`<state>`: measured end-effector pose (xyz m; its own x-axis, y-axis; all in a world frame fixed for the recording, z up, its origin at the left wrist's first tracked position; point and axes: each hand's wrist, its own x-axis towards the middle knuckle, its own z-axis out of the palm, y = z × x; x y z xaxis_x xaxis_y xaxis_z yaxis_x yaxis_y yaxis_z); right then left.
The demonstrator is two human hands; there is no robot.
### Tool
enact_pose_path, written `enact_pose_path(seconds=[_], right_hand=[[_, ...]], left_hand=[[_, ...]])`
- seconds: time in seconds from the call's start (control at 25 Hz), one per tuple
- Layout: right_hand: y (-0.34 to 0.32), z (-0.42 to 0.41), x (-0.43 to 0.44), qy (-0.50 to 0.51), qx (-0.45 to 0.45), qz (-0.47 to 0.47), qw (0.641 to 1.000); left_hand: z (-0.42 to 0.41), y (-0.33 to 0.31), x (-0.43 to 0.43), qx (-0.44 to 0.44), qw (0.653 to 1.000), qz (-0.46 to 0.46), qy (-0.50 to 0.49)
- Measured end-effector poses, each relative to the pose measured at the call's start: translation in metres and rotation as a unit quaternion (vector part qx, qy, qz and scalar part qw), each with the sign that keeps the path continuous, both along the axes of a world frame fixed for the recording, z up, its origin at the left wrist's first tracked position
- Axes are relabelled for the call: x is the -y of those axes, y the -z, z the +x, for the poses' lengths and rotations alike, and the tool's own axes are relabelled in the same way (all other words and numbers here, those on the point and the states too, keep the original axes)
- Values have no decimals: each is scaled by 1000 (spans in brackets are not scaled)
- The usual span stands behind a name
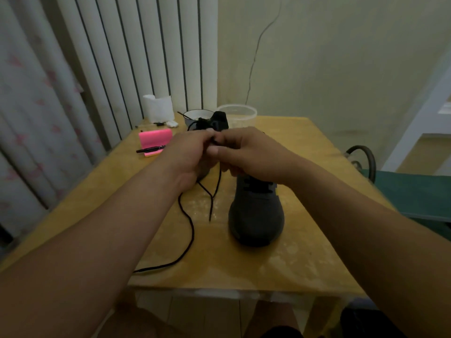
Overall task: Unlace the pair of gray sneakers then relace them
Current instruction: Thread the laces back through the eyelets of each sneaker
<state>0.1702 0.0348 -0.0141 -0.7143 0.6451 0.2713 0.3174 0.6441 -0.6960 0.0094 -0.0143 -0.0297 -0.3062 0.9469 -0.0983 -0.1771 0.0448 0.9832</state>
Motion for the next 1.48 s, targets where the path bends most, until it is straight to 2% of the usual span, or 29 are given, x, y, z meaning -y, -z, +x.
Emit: enact_pose_path(seconds=[0.08, 0.12, 0.16, 0.28, 0.36, 0.44, 0.52, 0.72, 0.8, 0.84, 0.88, 0.96, 1.04, 1.12, 1.2, 1.28, 1.36, 1.48], right_hand=[[-5, 8, -11, 59, -23, -43, 997], [-6, 12, -22, 118, -14, -4, 993], [-4, 15, -34, 159, 37, 56, 985], [7, 11, -49, 134, 267, 148, 943], [9, 4, -50, 121, 289, 162, 936], [4, 5, -54, 146, 213, 127, 958], [0, 14, -62, 216, 111, 95, 965], [7, 30, -79, 330, 86, 39, 939], [6, 34, -73, 375, -3, 42, 926], [3, 36, -65, 375, -53, 59, 924], [-3, 34, -54, 337, -81, 58, 936], [-12, 21, -30, 209, -53, -24, 976], [-13, 6, -20, 146, 0, -117, 982], [-13, 1, -24, 117, -20, -188, 975], [-15, 4, -32, 63, -100, -275, 954], [-19, 10, -38, 50, -203, -333, 919], [-20, 12, -43, 76, -256, -334, 904], [-18, 13, -47, 120, -285, -306, 901]], left_hand=[[-3, 3, -4, 97, 993, 55, -34], [-5, 4, -5, 133, 988, 67, -45], [-8, 8, -6, 143, 986, 68, -51], [-9, 24, -6, 75, 995, 40, -43], [-6, 33, -5, 36, 999, 29, -22], [-4, 39, -5, 20, 1000, 20, -8], [-6, 45, -6, 1, 1000, 14, -11], [-5, 52, -9, -71, 996, 43, -24], [-2, 43, -10, -59, 996, 62, -36], [-1, 37, -10, -61, 994, 76, -38], [0, 31, -10, -83, 992, 92, -32], [5, 20, -10, -170, 977, 125, 8], [9, 13, -9, -280, 946, 155, 54], [8, 8, -7, -387, 903, 169, 82], [3, 8, -5, -460, 869, 150, 102], [-5, 10, -2, -461, 872, 128, 100], [-12, 17, -3, -458, 879, 96, 90], [-21, 29, -6, -522, 843, 15, 130]])
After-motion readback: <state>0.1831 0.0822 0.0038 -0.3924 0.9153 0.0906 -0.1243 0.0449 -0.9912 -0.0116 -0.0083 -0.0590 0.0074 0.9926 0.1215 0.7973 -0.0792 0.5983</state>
